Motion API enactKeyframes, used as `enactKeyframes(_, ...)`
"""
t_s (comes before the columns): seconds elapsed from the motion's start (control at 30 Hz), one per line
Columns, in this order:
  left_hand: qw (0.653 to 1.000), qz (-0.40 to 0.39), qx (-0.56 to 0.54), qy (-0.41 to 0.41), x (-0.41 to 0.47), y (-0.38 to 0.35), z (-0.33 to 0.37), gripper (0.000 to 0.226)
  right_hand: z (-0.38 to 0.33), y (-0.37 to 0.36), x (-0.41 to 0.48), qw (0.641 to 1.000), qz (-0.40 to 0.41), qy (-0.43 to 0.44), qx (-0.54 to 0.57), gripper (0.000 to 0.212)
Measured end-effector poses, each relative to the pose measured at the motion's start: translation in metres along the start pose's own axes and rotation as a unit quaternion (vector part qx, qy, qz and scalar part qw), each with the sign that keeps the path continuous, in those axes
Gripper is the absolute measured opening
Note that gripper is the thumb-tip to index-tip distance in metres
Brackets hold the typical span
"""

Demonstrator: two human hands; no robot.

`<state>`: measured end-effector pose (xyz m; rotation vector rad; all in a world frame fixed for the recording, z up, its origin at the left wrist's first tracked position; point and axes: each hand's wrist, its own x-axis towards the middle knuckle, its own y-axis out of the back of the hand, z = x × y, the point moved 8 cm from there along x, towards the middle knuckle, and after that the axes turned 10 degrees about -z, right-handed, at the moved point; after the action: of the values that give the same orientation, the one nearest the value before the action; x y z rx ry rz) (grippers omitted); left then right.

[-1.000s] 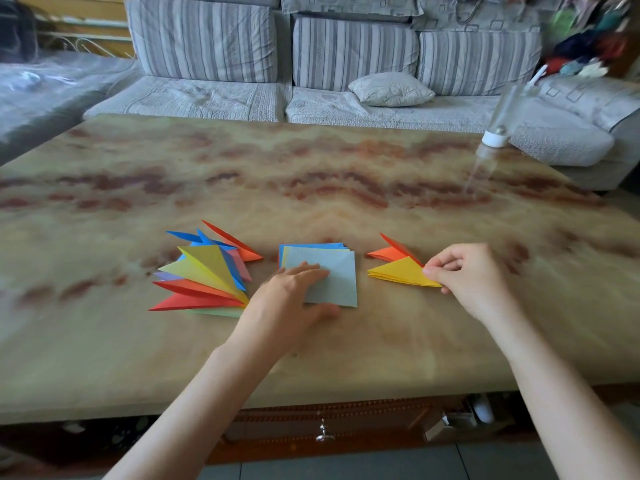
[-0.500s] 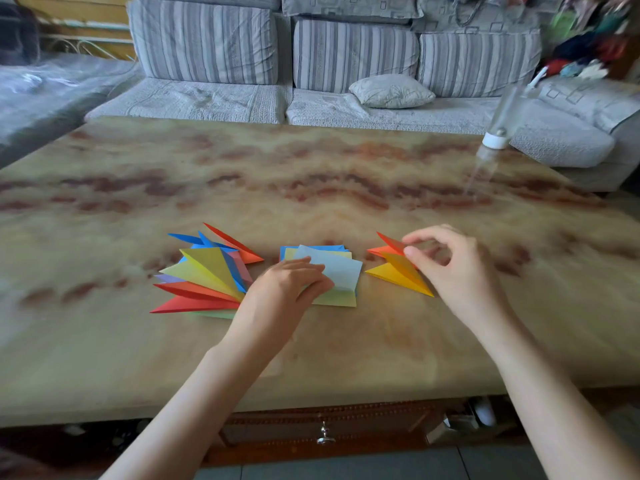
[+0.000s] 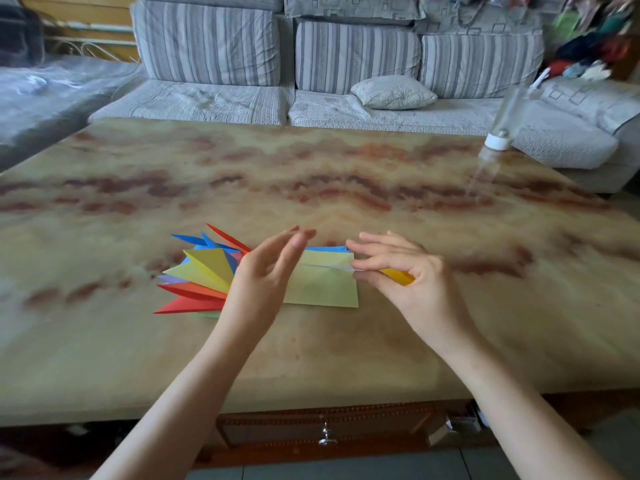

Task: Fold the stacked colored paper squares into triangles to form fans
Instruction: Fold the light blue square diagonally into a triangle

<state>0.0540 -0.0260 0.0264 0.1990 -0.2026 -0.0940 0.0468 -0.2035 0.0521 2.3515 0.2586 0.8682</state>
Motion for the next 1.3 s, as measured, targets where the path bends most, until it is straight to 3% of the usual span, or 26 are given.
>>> enactKeyframes(0.13, 0.974, 0.013, -0.179, 0.138, -0.002, -0.001, -0.025, 0.030, -0.011, 0.003, -0.002, 0.999, 0.018, 0.042, -0.020, 0.013)
enactKeyframes(0.27, 0.952, -0.023, -0.265, 0.151, -0.006, -0.011, -0.028, 0.030, -0.015, -0.001, -0.003, 0.998, -0.025, 0.054, -0.003, 0.017)
enactKeyframes(0.43, 0.960, 0.022, -0.239, 0.144, -0.006, 0.002, -0.029, 0.047, -0.010, -0.014, -0.006, 0.994, -0.103, 0.040, -0.024, 0.013)
enactKeyframes(0.6, 0.944, -0.006, -0.306, 0.124, -0.005, -0.004, -0.025, 0.049, -0.005, -0.015, -0.006, 0.993, -0.116, -0.002, 0.028, 0.012)
enactKeyframes(0.73, 0.944, -0.032, -0.311, 0.102, -0.004, -0.008, -0.019, 0.039, 0.010, -0.013, -0.006, 0.981, -0.089, -0.090, 0.147, 0.005)
enactKeyframes(0.83, 0.940, -0.023, -0.327, 0.097, -0.003, -0.005, -0.018, 0.036, 0.020, -0.013, -0.006, 0.969, -0.072, -0.151, 0.184, 0.012)
enactKeyframes(1.0, 0.941, -0.043, -0.323, 0.095, -0.005, -0.008, -0.012, 0.032, 0.021, -0.013, -0.007, 0.926, -0.041, -0.185, 0.326, 0.003)
enactKeyframes(1.2, 0.968, -0.048, -0.220, 0.108, -0.008, -0.011, -0.008, 0.017, 0.024, -0.006, -0.007, 0.937, 0.006, -0.204, 0.284, 0.010)
enactKeyframes(1.3, 0.978, -0.060, -0.174, 0.099, -0.010, -0.014, -0.003, 0.033, 0.022, -0.006, -0.008, 0.941, 0.020, -0.200, 0.273, 0.015)
